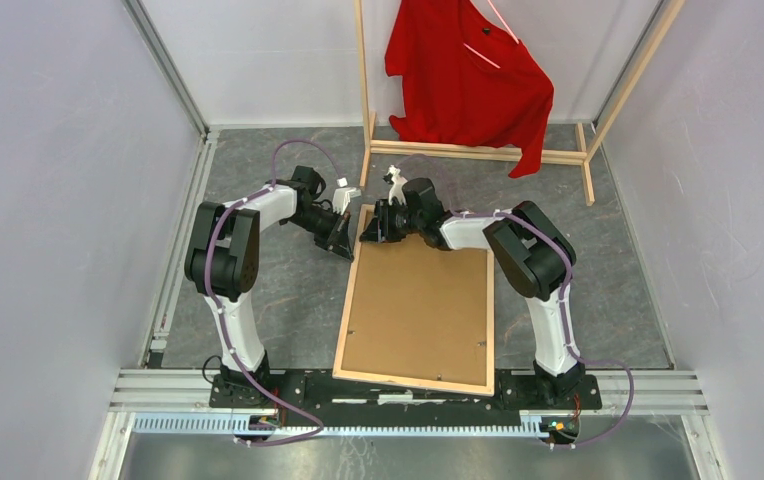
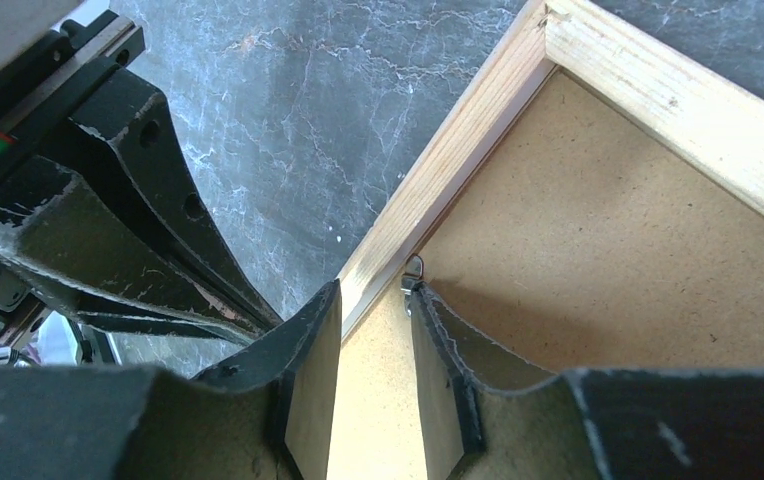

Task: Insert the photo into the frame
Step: Install the photo frame at the center of the board.

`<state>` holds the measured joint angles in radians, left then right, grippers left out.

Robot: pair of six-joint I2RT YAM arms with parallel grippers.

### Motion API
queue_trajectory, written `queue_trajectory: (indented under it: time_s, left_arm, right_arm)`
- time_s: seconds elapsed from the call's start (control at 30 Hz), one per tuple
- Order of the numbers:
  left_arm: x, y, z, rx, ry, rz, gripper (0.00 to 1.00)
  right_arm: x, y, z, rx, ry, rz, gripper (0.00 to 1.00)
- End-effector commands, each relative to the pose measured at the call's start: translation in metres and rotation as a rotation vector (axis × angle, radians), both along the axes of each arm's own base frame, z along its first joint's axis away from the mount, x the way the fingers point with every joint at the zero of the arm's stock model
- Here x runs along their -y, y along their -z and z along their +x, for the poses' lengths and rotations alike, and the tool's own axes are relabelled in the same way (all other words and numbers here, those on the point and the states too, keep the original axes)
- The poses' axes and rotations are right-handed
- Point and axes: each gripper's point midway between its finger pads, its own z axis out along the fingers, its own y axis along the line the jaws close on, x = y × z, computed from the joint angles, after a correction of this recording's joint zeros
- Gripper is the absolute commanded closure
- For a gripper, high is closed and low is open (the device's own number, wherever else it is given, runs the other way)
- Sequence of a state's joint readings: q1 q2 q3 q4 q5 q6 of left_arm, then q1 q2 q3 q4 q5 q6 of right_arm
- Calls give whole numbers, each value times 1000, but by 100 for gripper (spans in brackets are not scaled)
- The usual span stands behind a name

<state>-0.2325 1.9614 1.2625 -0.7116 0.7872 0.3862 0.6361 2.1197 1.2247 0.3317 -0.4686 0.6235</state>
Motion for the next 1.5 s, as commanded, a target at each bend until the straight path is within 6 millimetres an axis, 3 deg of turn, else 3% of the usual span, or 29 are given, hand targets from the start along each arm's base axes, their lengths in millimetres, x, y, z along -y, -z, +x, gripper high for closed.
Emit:
queue_trajectory:
  time_s: [0.0, 0.77, 1.07, 1.23, 1.47]
  left_arm:
    - [2, 4, -1, 34, 33, 1, 92]
    - [2, 4, 2, 40, 31, 7, 93]
    - [0, -19, 12, 61, 12, -29, 89]
    - [6, -27, 17, 50, 8, -74, 82]
    - [6, -14, 19, 26, 15, -68, 82]
  right_arm:
    - [-10, 1, -4, -10, -46, 20, 63]
    - [-24, 5, -7, -4, -188, 13, 65]
    - [6, -35, 23, 102, -70, 26, 53]
    - [15, -33, 18, 96, -52, 41, 47]
    - [18, -23, 4, 58, -46, 80, 46]
